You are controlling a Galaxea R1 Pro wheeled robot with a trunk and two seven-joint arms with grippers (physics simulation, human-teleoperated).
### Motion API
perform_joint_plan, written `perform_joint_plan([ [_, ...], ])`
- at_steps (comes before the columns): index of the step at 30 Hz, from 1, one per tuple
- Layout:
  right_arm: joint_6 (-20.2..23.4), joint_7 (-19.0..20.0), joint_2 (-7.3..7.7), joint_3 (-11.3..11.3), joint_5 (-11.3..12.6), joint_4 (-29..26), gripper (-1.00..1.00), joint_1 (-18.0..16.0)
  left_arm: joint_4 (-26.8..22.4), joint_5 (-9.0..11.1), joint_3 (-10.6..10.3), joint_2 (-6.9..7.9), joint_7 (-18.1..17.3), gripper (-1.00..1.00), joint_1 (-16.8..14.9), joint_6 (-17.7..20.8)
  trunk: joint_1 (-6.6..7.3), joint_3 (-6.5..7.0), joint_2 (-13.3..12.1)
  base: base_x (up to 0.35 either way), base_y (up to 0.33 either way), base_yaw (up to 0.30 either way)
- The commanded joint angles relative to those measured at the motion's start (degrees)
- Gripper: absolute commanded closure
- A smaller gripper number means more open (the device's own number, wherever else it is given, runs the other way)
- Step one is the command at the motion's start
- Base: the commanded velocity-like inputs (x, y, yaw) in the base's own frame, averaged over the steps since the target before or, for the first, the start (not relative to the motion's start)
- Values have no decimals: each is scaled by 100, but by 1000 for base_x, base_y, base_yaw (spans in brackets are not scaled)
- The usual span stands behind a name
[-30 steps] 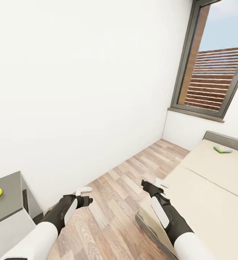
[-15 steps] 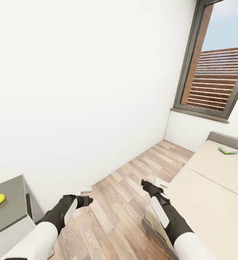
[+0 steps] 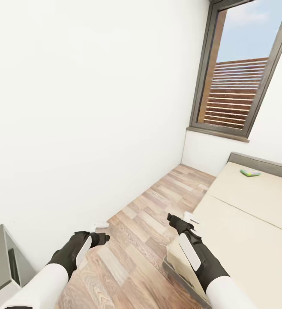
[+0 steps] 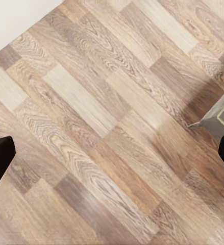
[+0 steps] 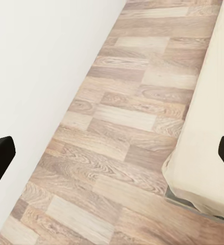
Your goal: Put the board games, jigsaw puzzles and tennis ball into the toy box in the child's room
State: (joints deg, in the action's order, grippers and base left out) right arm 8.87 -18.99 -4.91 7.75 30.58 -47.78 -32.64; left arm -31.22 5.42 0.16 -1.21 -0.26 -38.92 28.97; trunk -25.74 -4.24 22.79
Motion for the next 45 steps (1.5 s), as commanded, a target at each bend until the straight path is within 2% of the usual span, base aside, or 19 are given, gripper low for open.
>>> perform_joint_plan([
  [1, 19, -43, 3, 17, 34, -7, -100, -6, -12, 56, 0, 1, 9, -100, -2, 34, -5, -13, 13, 90, 32, -278],
  [14, 19, -43, 7, 16, 36, 3, -100, -6, -16, 56, -69, -10, 11, -100, -2, -75, -5, -13, 13, 93, 27, -280],
  [32, 19, -50, -1, 9, 44, 13, -100, -6, -16, 52, -79, -11, 13, -100, -2, -111, -5, -13, 13, 205, 136, -281],
  [45, 23, -52, -1, 7, 53, 33, -100, -6, -16, 51, -83, -11, 17, -100, -2, -111, -5, -13, 13, 56, 6, -281],
])
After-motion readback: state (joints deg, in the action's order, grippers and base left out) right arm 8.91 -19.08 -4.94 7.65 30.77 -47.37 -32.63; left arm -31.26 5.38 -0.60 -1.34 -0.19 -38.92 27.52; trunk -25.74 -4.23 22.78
